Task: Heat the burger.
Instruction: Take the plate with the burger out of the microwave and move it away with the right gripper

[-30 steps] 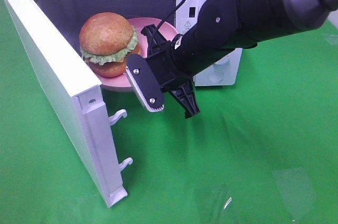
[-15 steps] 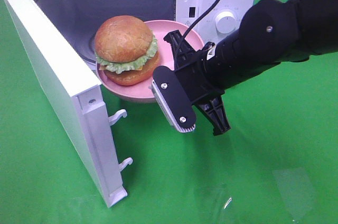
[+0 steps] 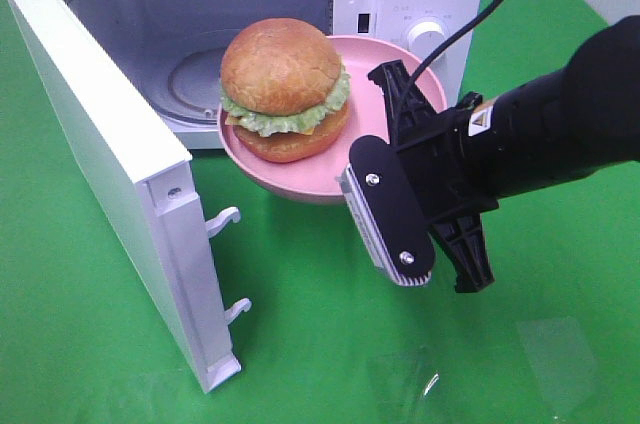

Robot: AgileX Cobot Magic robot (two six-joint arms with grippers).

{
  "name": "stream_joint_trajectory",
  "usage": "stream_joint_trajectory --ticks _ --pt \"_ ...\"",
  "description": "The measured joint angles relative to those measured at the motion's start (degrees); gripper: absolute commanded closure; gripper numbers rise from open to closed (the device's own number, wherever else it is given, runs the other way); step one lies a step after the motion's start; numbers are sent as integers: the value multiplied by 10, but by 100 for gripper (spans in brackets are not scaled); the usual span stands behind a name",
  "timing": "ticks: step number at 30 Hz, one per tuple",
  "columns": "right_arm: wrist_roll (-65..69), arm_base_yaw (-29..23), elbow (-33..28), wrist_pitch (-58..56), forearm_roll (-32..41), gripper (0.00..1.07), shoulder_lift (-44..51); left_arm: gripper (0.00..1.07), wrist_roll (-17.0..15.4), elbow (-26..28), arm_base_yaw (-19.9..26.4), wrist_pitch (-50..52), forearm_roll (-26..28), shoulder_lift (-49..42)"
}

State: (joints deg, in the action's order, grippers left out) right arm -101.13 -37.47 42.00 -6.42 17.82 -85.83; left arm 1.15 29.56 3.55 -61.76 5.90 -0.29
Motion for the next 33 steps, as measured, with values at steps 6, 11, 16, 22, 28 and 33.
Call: stream_joint_trajectory --ticks 6,11,16,22,28,33 --pt "29 1 -41 1 2 107 52 9 0 0 0 0 0 0" --pt "77 1 -83 2 -8 107 118 9 0 0 0 0 0 0" --pt "123 3 -111 -2 -41 107 163 9 0 0 0 0 0 0" --pt "248 5 -138 -52 -154 107 249 9 0 0 0 0 0 0" --pt "367 5 -140 -108 -246 107 293 9 0 0 0 0 0 0" --pt "529 5 -140 -162 -358 107 329 9 0 0 0 0 0 0"
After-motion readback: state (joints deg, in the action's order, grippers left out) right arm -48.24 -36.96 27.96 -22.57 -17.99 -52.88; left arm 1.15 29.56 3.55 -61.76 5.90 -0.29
